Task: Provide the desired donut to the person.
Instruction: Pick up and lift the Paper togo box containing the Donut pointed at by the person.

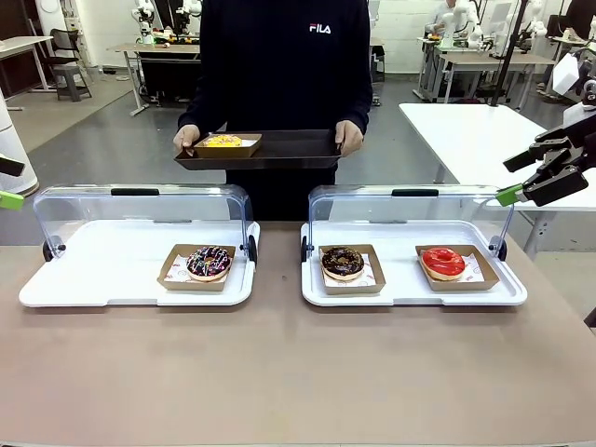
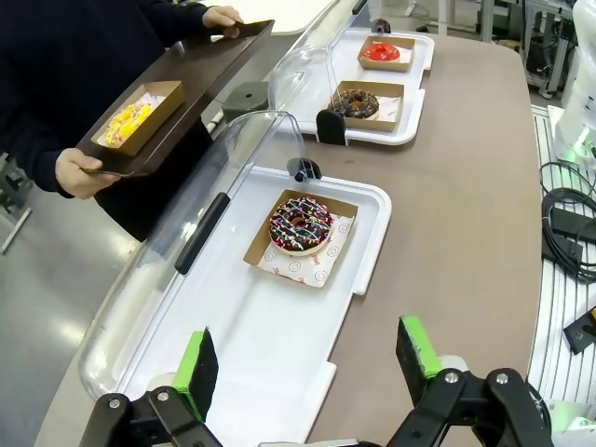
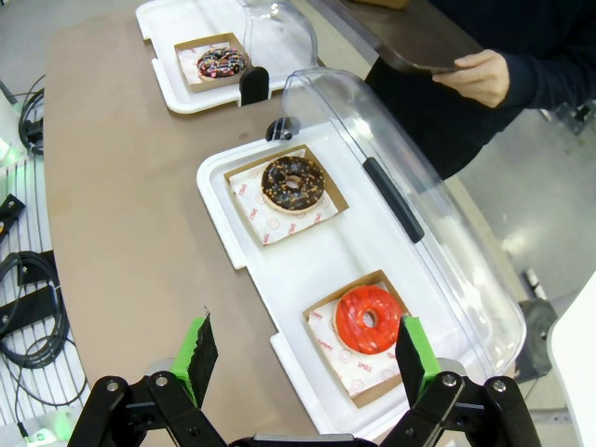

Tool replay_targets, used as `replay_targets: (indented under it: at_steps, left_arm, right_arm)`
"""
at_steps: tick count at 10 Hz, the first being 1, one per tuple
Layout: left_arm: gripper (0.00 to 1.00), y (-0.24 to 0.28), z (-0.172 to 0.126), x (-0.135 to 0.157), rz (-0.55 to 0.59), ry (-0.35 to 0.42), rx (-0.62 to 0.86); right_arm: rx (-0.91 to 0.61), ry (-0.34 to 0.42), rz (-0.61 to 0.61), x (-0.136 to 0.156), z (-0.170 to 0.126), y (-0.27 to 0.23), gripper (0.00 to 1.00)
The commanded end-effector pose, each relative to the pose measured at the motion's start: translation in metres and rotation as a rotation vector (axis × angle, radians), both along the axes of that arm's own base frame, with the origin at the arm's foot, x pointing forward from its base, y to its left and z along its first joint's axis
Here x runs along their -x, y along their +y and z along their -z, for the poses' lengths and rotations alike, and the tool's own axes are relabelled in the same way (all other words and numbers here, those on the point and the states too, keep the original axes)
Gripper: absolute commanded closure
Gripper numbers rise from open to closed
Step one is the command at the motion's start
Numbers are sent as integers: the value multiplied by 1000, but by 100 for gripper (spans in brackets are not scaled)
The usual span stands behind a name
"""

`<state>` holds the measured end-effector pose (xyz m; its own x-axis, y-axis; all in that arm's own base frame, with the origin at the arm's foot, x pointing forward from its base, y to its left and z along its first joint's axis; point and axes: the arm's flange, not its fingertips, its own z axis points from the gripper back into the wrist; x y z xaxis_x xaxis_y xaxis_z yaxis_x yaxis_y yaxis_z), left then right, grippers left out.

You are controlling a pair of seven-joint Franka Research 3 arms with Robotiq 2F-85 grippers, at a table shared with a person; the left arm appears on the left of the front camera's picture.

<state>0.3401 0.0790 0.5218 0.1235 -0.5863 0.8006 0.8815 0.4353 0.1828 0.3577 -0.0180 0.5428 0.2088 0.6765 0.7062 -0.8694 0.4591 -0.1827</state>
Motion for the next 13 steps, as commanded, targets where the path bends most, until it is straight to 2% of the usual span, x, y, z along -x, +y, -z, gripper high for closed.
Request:
replay_targets:
  at_steps: [1, 13]
  left_arm:
    - [0, -1, -1, 0, -5, -9, 11]
    - [0, -1, -1, 0, -5, -9, 11]
  right_arm:
    - [-26, -6, -19, -1, 3, 1, 0]
    - [-26, -6, -19, -1, 3, 1, 0]
